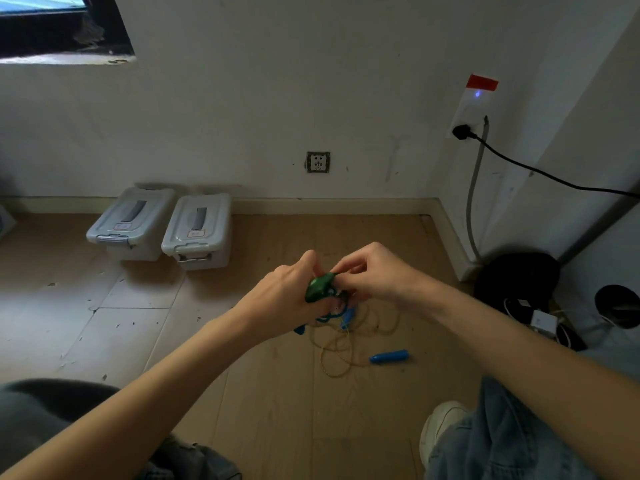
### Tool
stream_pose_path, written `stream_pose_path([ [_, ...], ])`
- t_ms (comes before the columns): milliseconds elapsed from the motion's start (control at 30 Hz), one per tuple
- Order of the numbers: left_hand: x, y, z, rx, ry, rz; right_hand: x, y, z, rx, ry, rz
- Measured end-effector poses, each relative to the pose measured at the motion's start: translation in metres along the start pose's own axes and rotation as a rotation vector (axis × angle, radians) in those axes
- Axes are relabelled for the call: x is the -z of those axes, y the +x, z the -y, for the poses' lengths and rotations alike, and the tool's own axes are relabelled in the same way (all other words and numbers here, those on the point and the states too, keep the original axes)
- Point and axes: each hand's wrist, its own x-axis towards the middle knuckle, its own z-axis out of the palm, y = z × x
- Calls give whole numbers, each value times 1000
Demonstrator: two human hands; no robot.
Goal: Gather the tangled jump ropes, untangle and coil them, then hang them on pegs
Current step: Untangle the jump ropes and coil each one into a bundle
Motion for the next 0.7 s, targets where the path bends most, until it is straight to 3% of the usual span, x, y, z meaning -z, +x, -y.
stream_pose_path([
  [100, 8, -2, 1, -106, -51, 79, 14, -6, -2, -183, 469, 234],
  [167, 12, 0, -2, -161, -34, 80, 16, -8, -3, -226, 637, 270],
  [367, 18, 1, -8, -249, 137, 40, 24, -12, 3, -250, 828, 77],
  [467, 8, 2, -11, -101, 247, 34, 23, -12, 6, -290, 935, -33],
  [567, -4, 6, -10, 40, 271, -19, 20, -13, 9, -280, 971, -35],
  [600, -4, 6, -9, 124, 151, -22, 19, -14, 10, -262, 962, -33],
  [700, 1, 6, -5, 416, -561, 82, 19, -13, 7, -221, 942, -37],
])
